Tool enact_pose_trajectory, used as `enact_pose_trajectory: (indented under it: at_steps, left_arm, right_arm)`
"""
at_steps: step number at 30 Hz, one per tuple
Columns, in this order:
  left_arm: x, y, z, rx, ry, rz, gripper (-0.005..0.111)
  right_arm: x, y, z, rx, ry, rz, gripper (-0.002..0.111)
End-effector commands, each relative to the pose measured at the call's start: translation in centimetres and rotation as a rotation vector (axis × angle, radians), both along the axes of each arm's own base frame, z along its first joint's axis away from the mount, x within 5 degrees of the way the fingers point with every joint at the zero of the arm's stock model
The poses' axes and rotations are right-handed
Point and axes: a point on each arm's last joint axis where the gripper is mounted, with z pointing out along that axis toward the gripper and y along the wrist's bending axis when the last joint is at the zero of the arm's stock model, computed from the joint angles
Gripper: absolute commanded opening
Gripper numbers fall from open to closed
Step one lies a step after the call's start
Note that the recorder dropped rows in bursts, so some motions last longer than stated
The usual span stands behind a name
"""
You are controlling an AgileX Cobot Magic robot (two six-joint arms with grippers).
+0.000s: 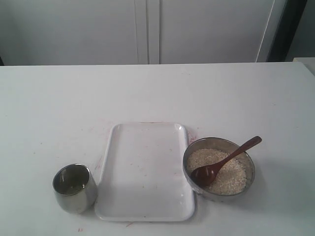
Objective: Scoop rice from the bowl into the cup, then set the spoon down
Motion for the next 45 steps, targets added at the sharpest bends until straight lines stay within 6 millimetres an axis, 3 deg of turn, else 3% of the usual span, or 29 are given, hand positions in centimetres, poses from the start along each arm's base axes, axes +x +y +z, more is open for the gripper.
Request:
enact_pose_trajectory:
  at_steps: [1, 15, 22, 24, 27, 33, 36, 42, 45]
  left_arm:
    - [-0.1, 0.0, -0.7, -0.005, 0.061, -0.004, 0.014]
    - [-0.1, 0.0, -0.7, -0.005, 0.061, -0.004, 0.014]
    - [-0.1, 0.0, -0.7, -0.005, 0.061, -0.004, 0.014]
    - [-0.1, 0.0, -0.7, -0.005, 0.061, -0.004, 0.014]
    - [-0.1, 0.0, -0.7, -0.005, 0.061, -0.004, 0.014]
    - [-0.1, 0.0, -0.7, -0.005, 0.061, -0.004, 0.014]
    - [-0.1, 0.0, -0.7, -0.005, 0.061, -0.004, 0.014]
    - [-0.1, 0.0, -0.7, -0.005, 0.061, -0.004, 0.014]
    - [-0.1, 0.0, -0.7, -0.005, 0.061, -0.004, 0.014]
  right_arm:
    - [0.2, -0.1, 0.7, -0.045, -0.094, -0.005, 0.0]
    - [-0.1, -0.3, 4.8, -0.027, -0.549, -0.034, 0.0]
    - [-0.1, -0.3, 5.0, 0.57, -0.622, -0.023, 0.0]
    - [0.0, -0.3, 4.4, 0.624, -0.535, -0.048, 0.0]
    - [-0.2, -0.1, 4.9, 0.608, -0.36, -0.092, 0.0]
    - [-1.2, 0.3, 8.8, 0.47, -0.202, -0.055, 0.0]
    - [-0.4, 0.4, 11.0, 0.365, -0.074, -0.021, 0.0]
    - [4.9, 0.7, 15.3, 0.202, 0.307, 0.039, 0.0]
    - [8.3, 1.2, 17.6, 0.213, 0.415, 0.091, 0.0]
